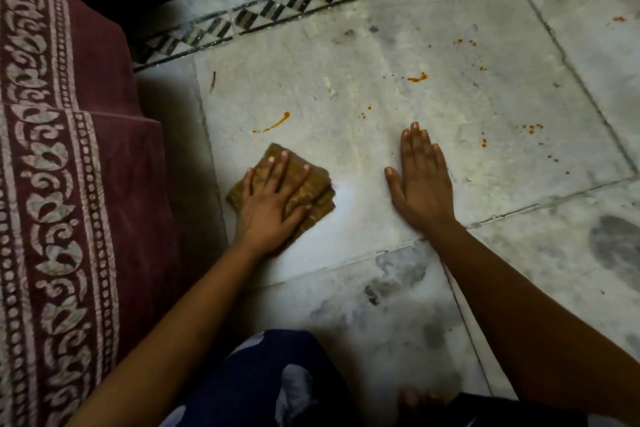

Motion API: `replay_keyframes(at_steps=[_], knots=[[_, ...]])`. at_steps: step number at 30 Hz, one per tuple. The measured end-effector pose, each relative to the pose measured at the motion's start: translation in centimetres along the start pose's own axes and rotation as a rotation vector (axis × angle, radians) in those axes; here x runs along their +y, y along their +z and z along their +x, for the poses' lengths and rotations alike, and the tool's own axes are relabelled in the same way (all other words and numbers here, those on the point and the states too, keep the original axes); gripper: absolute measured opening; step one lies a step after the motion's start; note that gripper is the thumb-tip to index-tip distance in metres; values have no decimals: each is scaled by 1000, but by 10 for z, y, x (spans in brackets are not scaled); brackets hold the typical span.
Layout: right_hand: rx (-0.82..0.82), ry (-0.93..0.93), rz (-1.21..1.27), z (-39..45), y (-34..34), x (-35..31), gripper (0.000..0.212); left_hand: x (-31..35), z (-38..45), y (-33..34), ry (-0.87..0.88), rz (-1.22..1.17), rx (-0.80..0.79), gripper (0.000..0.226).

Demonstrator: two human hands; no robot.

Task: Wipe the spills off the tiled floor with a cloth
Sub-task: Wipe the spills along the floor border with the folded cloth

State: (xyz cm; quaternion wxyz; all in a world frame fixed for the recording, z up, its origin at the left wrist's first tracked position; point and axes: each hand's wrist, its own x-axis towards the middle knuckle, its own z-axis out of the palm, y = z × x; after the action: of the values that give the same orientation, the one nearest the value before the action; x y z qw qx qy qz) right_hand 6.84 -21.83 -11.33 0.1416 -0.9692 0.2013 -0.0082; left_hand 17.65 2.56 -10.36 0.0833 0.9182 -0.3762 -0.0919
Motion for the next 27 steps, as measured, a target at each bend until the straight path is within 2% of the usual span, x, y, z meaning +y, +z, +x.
replay_keyframes(at_steps=[6, 8, 10, 14, 16, 19, 21, 23, 25, 27], knots=[[15, 45, 11, 5, 6, 5, 69, -35, 91, -19, -388, 14, 47, 65], [16, 44, 4, 5, 6, 6, 69, -25, 126, -20, -376, 4, 15, 61], [16, 43, 3, 6, 5, 6, 69, -4, 138, -15, -267, -7, -1, 61], [24, 42, -4, 5, 6, 6, 70, 20, 89, -6, 18, 13, -4, 65], [34, 43, -3, 5, 6, 7, 70, 7, 57, -6, 81, 9, -10, 64], [36, 43, 1, 5, 8, 7, 70, -25, 43, -13, -120, 6, 23, 67], [43, 43, -3, 5, 8, 8, 70, -38, 65, -18, -316, 26, 46, 70], [39, 40, -4, 6, 8, 8, 70, -40, 101, -23, -436, 26, 54, 65], [29, 46, -6, 5, 6, 6, 70, -27, 134, -25, -436, 9, 29, 64], [23, 50, -8, 5, 4, 5, 70, -2, 145, -21, -330, -22, -6, 68]])
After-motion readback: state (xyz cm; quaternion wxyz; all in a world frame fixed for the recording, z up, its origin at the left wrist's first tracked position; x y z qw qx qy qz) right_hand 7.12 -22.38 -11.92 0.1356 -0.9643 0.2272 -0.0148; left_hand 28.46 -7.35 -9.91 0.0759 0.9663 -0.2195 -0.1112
